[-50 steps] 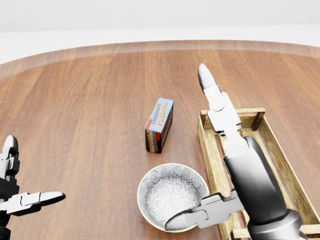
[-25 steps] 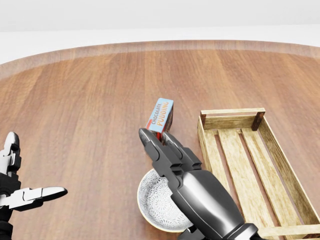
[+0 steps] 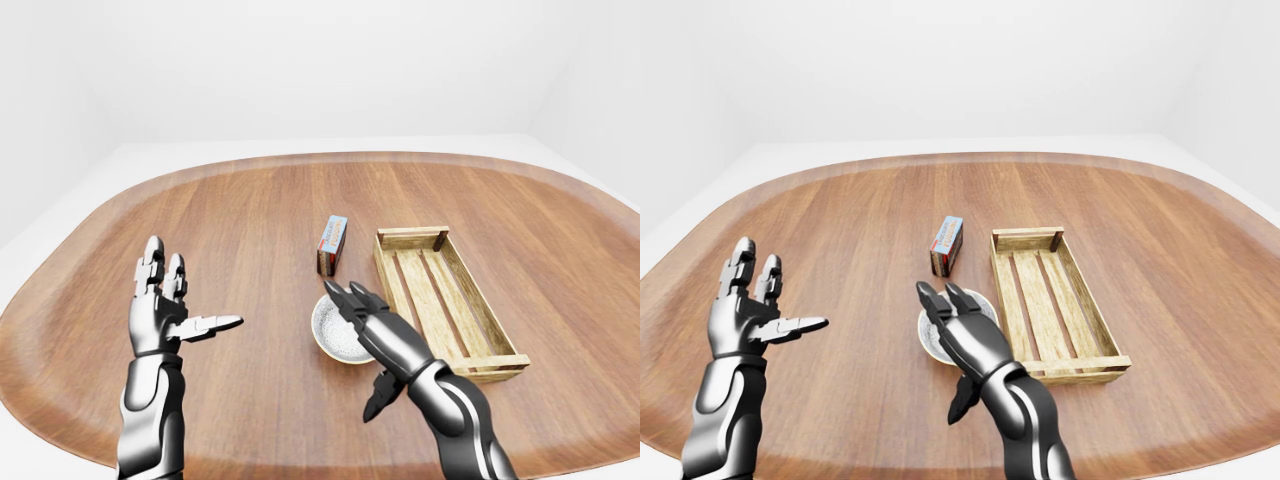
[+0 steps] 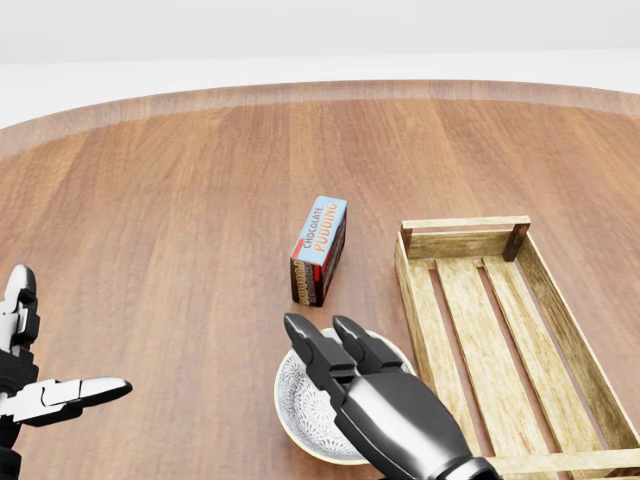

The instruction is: Pick up the bowl on the left and put it in the tray.

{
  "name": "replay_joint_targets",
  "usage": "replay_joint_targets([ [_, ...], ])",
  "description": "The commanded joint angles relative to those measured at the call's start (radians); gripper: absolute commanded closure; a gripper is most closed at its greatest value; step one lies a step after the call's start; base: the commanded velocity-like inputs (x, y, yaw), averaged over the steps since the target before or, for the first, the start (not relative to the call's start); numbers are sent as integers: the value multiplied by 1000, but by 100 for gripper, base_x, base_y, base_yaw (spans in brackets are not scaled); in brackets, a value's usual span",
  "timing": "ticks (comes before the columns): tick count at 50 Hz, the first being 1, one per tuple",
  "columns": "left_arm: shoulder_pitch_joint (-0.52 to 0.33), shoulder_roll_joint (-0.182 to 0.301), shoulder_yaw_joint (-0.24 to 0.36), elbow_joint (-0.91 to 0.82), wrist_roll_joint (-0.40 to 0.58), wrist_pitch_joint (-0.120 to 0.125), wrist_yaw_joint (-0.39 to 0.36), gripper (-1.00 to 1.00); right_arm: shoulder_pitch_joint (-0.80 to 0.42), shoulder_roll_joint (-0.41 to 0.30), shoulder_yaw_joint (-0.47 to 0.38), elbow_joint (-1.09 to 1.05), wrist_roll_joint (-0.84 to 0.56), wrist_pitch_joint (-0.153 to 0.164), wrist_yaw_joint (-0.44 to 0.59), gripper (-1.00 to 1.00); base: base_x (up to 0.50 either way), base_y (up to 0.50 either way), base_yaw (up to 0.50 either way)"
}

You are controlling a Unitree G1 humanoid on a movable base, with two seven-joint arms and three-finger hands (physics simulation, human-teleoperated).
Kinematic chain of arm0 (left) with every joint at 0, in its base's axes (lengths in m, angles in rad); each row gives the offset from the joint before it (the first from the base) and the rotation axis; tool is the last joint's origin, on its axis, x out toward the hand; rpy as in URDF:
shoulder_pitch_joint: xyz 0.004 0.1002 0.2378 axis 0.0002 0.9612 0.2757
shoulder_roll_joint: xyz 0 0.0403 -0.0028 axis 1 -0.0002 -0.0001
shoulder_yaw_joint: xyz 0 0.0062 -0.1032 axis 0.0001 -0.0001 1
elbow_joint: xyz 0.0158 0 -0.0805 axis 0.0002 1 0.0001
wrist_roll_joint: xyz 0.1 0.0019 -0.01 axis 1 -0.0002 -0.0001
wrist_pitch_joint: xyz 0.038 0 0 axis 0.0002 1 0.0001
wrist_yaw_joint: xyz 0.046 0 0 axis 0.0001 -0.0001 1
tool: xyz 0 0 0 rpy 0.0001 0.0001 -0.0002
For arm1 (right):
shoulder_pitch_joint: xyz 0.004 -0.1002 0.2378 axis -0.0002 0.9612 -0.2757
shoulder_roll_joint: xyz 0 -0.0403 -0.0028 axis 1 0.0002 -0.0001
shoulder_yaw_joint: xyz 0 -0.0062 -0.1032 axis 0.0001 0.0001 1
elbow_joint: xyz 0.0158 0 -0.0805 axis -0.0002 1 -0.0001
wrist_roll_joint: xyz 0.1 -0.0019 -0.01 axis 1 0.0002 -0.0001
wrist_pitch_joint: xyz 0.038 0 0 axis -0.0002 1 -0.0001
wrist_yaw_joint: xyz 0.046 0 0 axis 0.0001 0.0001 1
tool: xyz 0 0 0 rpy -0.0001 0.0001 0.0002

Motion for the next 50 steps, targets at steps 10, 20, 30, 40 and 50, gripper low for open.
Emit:
replay_joint_targets([
  [10, -5, -10, -30, 47, 30, -18, 6, -100, 9, 25, -34, 111, -131, 0, 14, -100, 0, 0, 0],
  [20, -5, -9, -25, 44, 31, -12, 5, -100, 6, 21, -69, 160, -121, 0, 15, -100, 0, 0, 0],
  [30, 1, -12, -25, 35, 28, -14, 4, -100, -25, 25, -108, 231, -108, 0, 13, -100, 0, 0, 0],
  [40, 41, -26, 41, -438, -19, 140, 53, -100, -40, 25, -121, 272, -100, 0, 23, -100, 0, 0, 0],
  [50, 33, -34, 54, -426, -6, 140, 35, -100, -60, 28, -142, 306, -80, 0, 24, -100, 0, 0, 0],
])
